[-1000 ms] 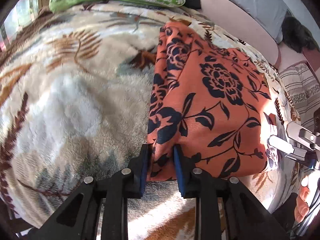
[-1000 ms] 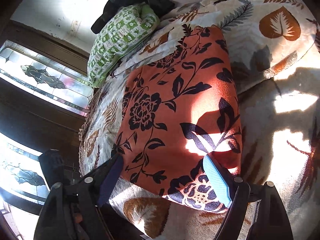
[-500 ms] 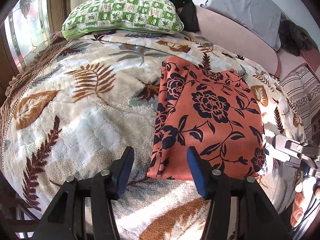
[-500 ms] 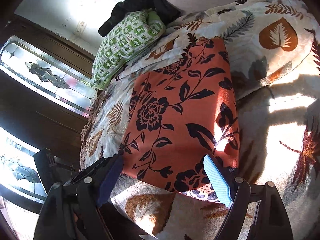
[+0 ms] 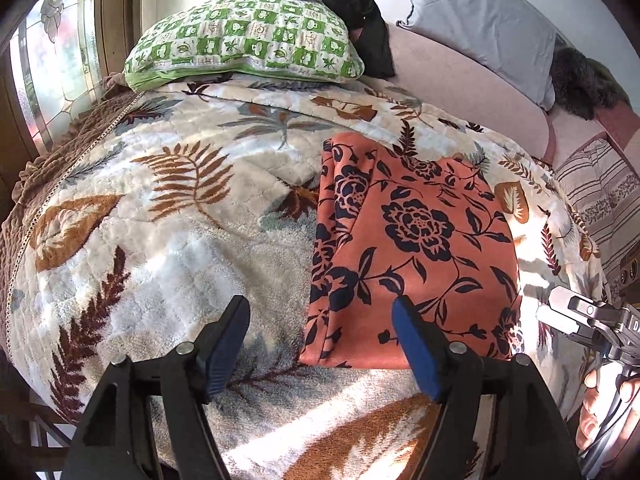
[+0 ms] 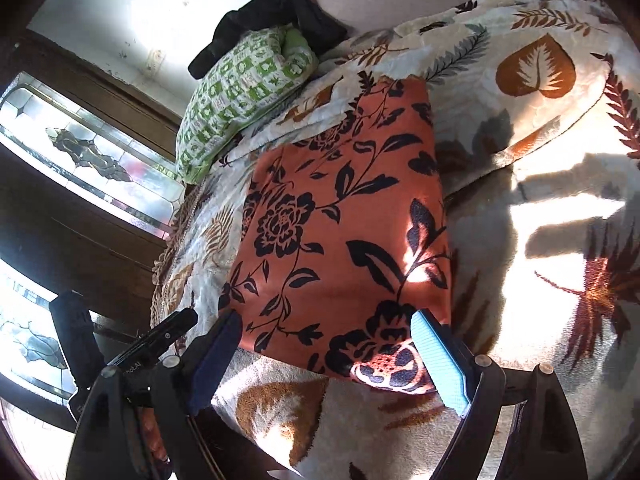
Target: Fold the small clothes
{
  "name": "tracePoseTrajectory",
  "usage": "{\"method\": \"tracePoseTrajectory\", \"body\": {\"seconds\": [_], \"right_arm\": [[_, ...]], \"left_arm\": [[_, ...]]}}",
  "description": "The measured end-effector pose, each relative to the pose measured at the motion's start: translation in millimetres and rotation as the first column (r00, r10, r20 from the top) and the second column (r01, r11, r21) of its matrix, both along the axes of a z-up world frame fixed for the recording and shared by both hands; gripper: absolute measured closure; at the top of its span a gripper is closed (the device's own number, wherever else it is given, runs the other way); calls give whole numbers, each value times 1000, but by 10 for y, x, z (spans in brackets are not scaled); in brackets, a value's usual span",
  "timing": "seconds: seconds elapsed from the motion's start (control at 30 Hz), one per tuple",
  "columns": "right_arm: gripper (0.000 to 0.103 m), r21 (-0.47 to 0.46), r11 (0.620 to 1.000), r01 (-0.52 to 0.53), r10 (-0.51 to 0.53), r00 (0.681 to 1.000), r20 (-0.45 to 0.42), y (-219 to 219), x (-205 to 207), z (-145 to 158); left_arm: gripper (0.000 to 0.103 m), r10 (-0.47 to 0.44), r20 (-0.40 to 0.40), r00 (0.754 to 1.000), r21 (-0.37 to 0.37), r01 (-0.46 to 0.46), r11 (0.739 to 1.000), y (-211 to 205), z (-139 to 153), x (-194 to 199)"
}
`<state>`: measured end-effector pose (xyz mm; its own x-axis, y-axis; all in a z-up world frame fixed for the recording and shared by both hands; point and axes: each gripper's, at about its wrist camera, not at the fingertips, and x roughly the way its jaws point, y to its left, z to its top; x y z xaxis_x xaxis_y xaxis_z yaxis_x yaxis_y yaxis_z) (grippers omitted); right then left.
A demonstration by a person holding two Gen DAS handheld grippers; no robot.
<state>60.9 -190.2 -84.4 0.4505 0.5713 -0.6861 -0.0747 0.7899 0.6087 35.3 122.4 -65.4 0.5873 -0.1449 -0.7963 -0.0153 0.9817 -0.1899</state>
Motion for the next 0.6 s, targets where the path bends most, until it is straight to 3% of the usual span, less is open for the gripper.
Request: {"method": "tracePoseTrajectory", "body": {"seconds": [0.07,0.23,0.33,0.43,0.47,0.5,0.53,0.57,0.6], "right_arm": [[14,0,999,45,-45,999,12,-171,11,-1],[14,35,992,123,-122,992,-29,-531,261,-132],[14,56,992,114,-111,993,-46,-565,507,-246],[14,101,992,79,-69,993,-98,-448,816,-465],[14,120,991,60,-44,990,-131,-373,927,-585],[13,142,989,37,-13,986,-164,-285,1014,-709],[15,137,991,-6,25,990,-140,-175,1064,-740],[35,98,993,-61,71,992,-109,-53,1094,-709],[47,70,992,-105,113,986,-121,62,1123,-694]], "left_arm": [[19,-10,24,1000,-30,11,999,14,22,105],[17,-37,57,998,-185,47,982,60,-77,542],[16,-46,9,999,-204,47,978,9,-305,830],[15,-79,-131,988,-228,48,972,-86,-738,1058],[15,-99,-79,992,-197,82,977,-145,-745,1037],[22,-134,-67,989,-162,122,979,-221,-741,1032],[47,-164,-72,984,-182,148,972,-262,-733,1038],[51,-184,-87,979,-223,161,961,-276,-726,1060],[56,-179,-84,980,-210,158,965,-283,-696,1073]]}}
